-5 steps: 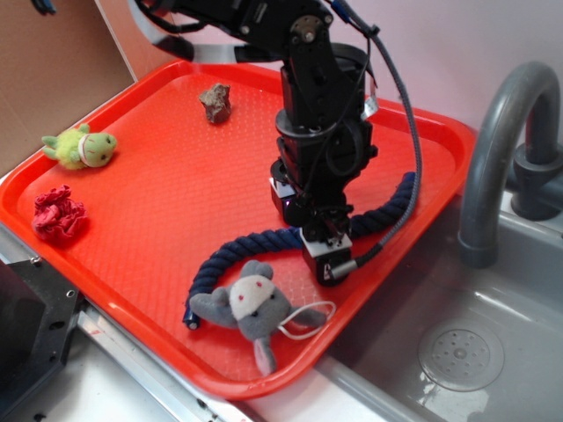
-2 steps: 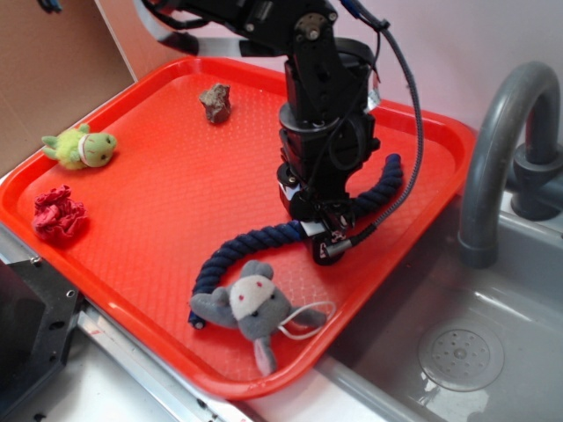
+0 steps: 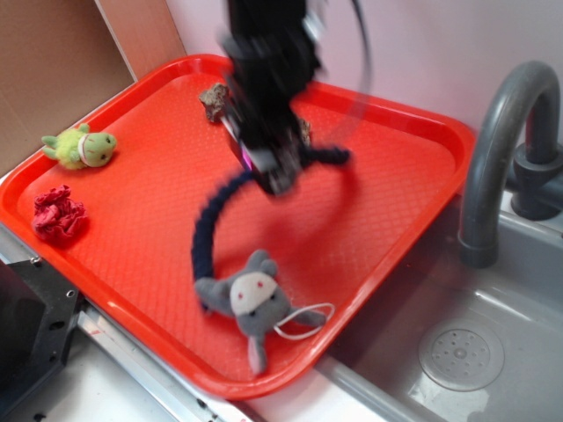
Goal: Grab the blue rope.
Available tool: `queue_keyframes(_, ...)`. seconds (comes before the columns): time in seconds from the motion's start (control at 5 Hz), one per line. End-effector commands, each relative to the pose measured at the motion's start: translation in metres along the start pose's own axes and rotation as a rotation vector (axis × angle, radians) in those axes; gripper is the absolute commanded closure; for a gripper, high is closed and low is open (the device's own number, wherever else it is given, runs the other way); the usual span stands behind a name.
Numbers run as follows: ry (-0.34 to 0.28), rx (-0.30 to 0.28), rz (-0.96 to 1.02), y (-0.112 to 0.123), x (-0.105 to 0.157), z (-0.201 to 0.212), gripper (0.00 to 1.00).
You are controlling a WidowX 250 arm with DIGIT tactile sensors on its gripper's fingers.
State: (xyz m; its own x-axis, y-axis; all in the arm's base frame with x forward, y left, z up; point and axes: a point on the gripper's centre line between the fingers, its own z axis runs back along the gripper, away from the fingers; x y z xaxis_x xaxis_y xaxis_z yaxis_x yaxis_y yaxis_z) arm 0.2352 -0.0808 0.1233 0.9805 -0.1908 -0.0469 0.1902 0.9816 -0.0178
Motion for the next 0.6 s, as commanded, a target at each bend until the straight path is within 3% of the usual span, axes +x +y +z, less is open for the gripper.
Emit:
queue_keyframes(0.0,-0.181,0.014,0.241,0.051,-0.052,0.113,1.00)
queue_keyframes(0.2,-0.203,0.006,0.261,0.048,-0.048,0.118,1.00)
queue_keyframes(0.4,-0.005,0.023,0.215,0.055,-0.042,0.115,0.00)
